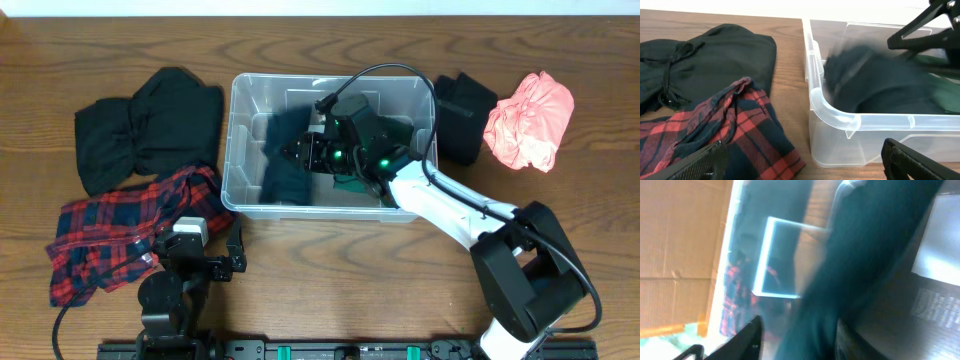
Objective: Pack container
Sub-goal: 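Place the black cloth into the bin left of the green cloth, then grasp the pink garment with the right gripper and lift it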
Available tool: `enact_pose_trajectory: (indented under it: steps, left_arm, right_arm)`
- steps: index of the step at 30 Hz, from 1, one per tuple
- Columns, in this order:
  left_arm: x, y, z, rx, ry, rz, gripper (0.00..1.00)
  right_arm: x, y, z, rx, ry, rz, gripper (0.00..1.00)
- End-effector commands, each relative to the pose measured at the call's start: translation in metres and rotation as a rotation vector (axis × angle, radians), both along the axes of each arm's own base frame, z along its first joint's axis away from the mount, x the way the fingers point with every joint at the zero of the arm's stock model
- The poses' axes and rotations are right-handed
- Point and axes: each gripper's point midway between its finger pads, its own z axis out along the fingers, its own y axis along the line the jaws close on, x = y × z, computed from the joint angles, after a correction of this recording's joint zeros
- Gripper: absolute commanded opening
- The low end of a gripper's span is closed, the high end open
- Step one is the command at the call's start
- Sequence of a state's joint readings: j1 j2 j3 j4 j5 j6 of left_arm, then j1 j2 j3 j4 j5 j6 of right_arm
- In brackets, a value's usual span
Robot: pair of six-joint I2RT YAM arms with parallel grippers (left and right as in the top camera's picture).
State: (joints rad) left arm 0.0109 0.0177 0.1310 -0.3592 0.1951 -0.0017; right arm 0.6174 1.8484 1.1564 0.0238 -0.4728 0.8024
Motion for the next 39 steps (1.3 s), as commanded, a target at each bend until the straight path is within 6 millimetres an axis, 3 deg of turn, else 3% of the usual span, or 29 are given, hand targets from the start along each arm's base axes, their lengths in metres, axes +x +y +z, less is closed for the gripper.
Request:
enact_pose_trajectory:
  steps: [1,3,6,12,15,17,19,22,26,31,39]
  left_arm:
    - [0.000,0.000,-0.011,0.010,0.024,-0.001,0.98]
    - [0.000,0.000,-0.011,0.010,0.024,-0.001,0.98]
    - [0.000,0.000,-0.011,0.010,0.024,-0.001,0.98]
    - [0.000,0.000,-0.011,0.010,0.024,-0.001,0.98]
    - [0.000,0.000,-0.011,0.010,0.024,-0.001,0.98]
    - [0.000,0.000,-0.011,0.010,0.024,-0.001,0.98]
    - [0.000,0.000,-0.011,0.010,0.024,-0.001,0.98]
    - [0.000,0.000,-0.011,0.010,0.024,-0.001,0.98]
    - [0.000,0.000,-0.011,0.010,0.024,-0.001,0.98]
    - [0.000,0.000,-0.011,0.010,0.024,-0.001,0.98]
    - [0.000,0.000,-0.011,0.010,0.024,-0.001,0.98]
  right_arm:
    - [0.009,-0.009,0.027,0.020,-0.129,0.069,0.68]
    - [0.014,-0.024,0.043,0.031,-0.168,0.081,0.75]
    - [0.029,-0.067,0.067,0.027,-0.173,-0.005,0.72]
    - [0.052,-0.191,0.113,-0.021,-0.210,-0.248,0.69]
    - [0.053,-0.256,0.124,-0.052,-0.218,-0.371,0.70]
    - [0.051,-0.300,0.122,-0.087,-0.195,-0.462,0.73]
    - [0.046,-0.345,0.111,-0.128,-0.148,-0.559,0.75]
    - [0.034,-0.412,0.077,-0.247,-0.042,-0.710,0.84]
    - [0.022,-0.475,0.027,-0.366,0.098,-0.835,0.87]
    - [0.025,-0.512,-0.022,-0.357,0.192,-0.897,0.87]
    - [0.048,-0.530,-0.075,-0.317,0.186,-0.890,0.87]
